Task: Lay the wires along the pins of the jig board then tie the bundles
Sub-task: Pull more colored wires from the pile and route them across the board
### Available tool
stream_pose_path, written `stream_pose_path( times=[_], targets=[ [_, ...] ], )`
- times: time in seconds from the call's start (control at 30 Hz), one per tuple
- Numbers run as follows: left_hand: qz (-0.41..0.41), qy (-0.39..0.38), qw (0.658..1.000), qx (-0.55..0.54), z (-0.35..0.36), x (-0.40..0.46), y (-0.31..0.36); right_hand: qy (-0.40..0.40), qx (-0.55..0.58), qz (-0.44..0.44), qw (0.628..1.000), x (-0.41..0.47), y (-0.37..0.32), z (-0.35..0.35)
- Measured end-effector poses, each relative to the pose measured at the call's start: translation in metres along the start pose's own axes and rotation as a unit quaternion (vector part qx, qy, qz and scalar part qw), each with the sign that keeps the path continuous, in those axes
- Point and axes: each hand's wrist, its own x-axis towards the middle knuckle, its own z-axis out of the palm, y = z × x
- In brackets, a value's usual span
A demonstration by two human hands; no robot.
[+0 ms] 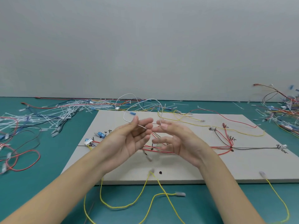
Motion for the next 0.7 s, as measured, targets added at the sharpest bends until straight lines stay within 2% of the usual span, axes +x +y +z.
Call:
stream_pose_path(
  times=[0.1,0.2,0.27,0.37,0.47,0.6,0.7],
  targets=[
    [0.007,0.006,1.0,-0.025,-0.004,0.001,0.002,-0.023,-0.057,0.008,0.998,0.001,0.004,0.005],
    [0.011,0.004,1.0,-0.026,-0.005,0.002,0.001,-0.009,-0.117,-0.005,0.993,0.002,0.008,0.01],
    [0.021,0.008,1.0,0.015,-0.006,0.003,0.0,-0.007,-0.144,-0.01,0.989,0.002,0.008,0.011],
    [0.052,0.012,0.99,0.134,-0.007,0.004,0.0,-0.005,-0.133,-0.019,0.991,0.001,0.006,0.009],
    [0.068,0.022,0.959,0.274,-0.011,0.002,0.008,0.039,-0.083,-0.04,0.995,0.0,0.001,0.002],
    [0.047,0.021,0.884,0.464,-0.026,-0.002,0.026,0.154,-0.007,-0.041,0.987,0.0,-0.006,-0.014],
    [0.017,0.018,0.844,0.536,-0.038,-0.003,0.034,0.226,0.048,-0.034,0.972,-0.002,-0.009,-0.025]
  ],
)
